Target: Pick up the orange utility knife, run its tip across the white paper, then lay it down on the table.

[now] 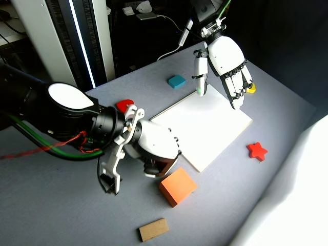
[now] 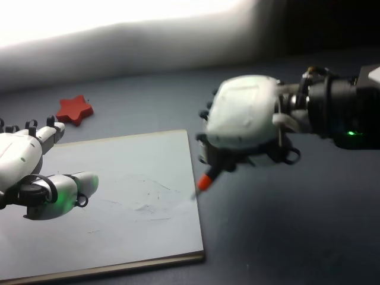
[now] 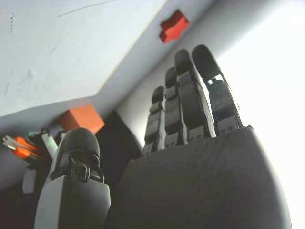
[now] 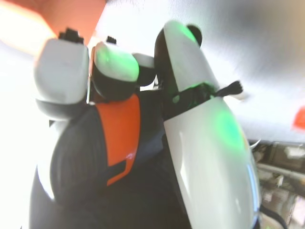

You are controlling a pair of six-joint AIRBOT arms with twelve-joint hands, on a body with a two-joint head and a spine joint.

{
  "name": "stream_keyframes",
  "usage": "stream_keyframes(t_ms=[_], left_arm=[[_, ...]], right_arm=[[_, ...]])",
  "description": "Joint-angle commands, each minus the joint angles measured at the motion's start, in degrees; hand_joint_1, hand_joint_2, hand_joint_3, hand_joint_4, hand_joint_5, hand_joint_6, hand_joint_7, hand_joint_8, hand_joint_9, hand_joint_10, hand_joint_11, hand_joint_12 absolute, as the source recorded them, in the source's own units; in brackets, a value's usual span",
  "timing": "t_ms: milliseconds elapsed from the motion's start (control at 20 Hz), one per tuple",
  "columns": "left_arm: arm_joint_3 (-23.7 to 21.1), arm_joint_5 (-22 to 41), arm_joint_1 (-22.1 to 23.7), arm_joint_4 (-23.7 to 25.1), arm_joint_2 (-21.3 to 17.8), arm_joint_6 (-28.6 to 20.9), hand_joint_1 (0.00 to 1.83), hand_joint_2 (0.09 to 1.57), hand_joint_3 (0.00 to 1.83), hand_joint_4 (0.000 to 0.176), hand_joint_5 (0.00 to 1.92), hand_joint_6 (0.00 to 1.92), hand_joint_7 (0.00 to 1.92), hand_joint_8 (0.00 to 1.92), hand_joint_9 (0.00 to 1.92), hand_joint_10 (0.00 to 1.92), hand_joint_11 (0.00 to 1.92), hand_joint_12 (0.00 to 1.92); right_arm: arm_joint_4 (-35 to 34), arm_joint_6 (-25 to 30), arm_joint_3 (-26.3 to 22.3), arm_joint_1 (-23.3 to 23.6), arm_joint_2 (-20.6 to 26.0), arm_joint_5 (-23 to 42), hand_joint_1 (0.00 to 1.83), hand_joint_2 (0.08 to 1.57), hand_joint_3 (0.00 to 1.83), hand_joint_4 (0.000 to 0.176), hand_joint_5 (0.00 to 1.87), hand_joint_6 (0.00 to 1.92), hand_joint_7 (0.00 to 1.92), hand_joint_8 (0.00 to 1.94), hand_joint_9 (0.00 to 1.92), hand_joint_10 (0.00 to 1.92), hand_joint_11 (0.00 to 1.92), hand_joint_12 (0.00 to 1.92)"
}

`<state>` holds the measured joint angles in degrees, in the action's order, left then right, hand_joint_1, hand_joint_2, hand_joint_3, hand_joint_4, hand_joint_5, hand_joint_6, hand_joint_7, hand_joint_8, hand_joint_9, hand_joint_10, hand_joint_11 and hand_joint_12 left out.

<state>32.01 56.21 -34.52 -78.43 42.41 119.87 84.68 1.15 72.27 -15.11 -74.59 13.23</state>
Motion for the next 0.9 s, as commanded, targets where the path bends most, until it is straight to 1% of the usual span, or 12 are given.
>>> stream_keyframes(t_ms=[0,50,100,150,200,250,300,400,550,650,800,850], left_arm=[[0.17,4.05,0.48,3.70,-0.18,0.08,0.00,1.26,0.00,0.043,0.06,0.00,0.24,0.00,0.38,0.01,0.00,1.22],[0.14,4.05,0.48,3.70,-0.18,0.08,0.00,1.26,0.00,0.043,0.06,0.00,0.24,0.00,0.38,0.01,0.00,1.22],[0.10,4.05,0.49,3.70,-0.18,0.08,0.00,1.25,0.00,0.047,0.06,0.00,0.24,0.00,0.38,0.01,0.00,1.20],[0.05,4.05,0.48,3.69,-0.19,0.08,0.00,1.25,0.00,0.047,0.06,0.00,0.24,0.00,0.38,0.01,0.00,1.20],[0.04,4.05,0.48,3.69,-0.18,0.08,0.00,1.25,0.00,0.040,0.10,0.01,0.25,0.00,0.40,0.01,0.00,1.24],[0.04,4.05,0.52,3.69,-0.17,0.08,0.00,1.25,0.00,0.040,0.10,0.01,0.25,0.00,0.40,0.01,0.00,1.24],[0.04,4.05,0.55,3.69,-0.17,0.08,0.00,1.26,0.00,0.039,0.10,0.01,0.25,0.00,0.39,0.01,0.00,1.24],[0.06,4.05,0.57,3.67,-0.18,0.08,0.00,1.25,0.00,0.040,0.09,0.00,0.25,0.00,0.39,0.01,0.00,1.24],[0.20,4.05,0.61,3.67,-0.17,0.07,0.00,1.26,0.00,0.045,0.07,0.00,0.23,0.00,0.38,0.00,0.00,1.22],[0.24,4.05,0.53,3.54,-0.17,0.07,0.00,1.26,0.00,0.044,0.08,0.00,0.23,0.00,0.38,0.00,0.00,1.21],[0.31,4.04,0.36,3.16,-0.17,0.07,0.00,1.26,0.00,0.046,0.07,0.00,0.24,0.00,0.39,0.00,0.00,1.24],[0.33,4.04,0.28,3.16,-0.17,0.07,0.00,1.26,0.00,0.047,0.06,0.00,0.24,0.00,0.39,0.01,0.00,1.24]], right_arm=[[-11.02,-8.97,0.01,1.13,0.44,1.87,1.54,1.36,0.00,0.176,1.49,1.92,1.68,1.94,1.76,1.92,1.82,1.92],[-21.50,-21.38,0.42,1.24,0.40,5.29,1.54,1.36,0.00,0.176,1.49,1.92,1.68,1.94,1.76,1.92,1.82,1.92],[-25.21,-28.12,0.85,1.53,0.39,8.74,1.52,1.37,0.00,0.176,1.47,1.92,1.69,1.94,1.76,1.92,1.82,1.92],[-26.59,-31.54,0.87,1.80,0.39,10.14,1.52,1.37,0.00,0.176,1.47,1.92,1.69,1.94,1.76,1.92,1.82,1.92],[-30.14,-37.55,0.87,1.73,0.38,11.41,1.51,1.37,0.00,0.176,1.47,1.92,1.69,1.94,1.77,1.92,1.82,1.92],[-33.46,-42.29,0.88,1.43,0.29,12.25,1.51,1.37,0.00,0.176,1.47,1.92,1.69,1.94,1.77,1.92,1.82,1.92],[-38.66,-49.68,1.02,0.76,0.00,14.66,1.51,1.37,0.00,0.176,1.45,1.92,1.67,1.94,1.75,1.92,1.81,1.92],[-45.02,-60.13,2.68,-1.35,-1.66,23.81,1.50,1.38,0.00,0.176,1.45,1.92,1.68,1.94,1.76,1.92,1.81,1.92],[-46.41,-70.26,7.53,-3.31,-5.32,34.33,1.49,1.38,0.00,0.176,1.46,1.92,1.69,1.94,1.77,1.92,1.82,1.92],[-45.53,-74.54,10.88,-4.15,-7.66,40.31,1.50,1.37,0.00,0.176,1.47,1.92,1.69,1.94,1.77,1.92,1.82,1.92],[-38.34,-80.57,16.69,-4.81,-11.43,51.22,1.50,1.37,0.00,0.176,1.44,1.92,1.68,1.94,1.76,1.92,1.81,1.92],[-35.37,-81.79,18.10,-4.84,-12.34,53.30,1.50,1.36,0.00,0.176,1.45,1.92,1.69,1.94,1.77,1.92,1.81,1.92]])
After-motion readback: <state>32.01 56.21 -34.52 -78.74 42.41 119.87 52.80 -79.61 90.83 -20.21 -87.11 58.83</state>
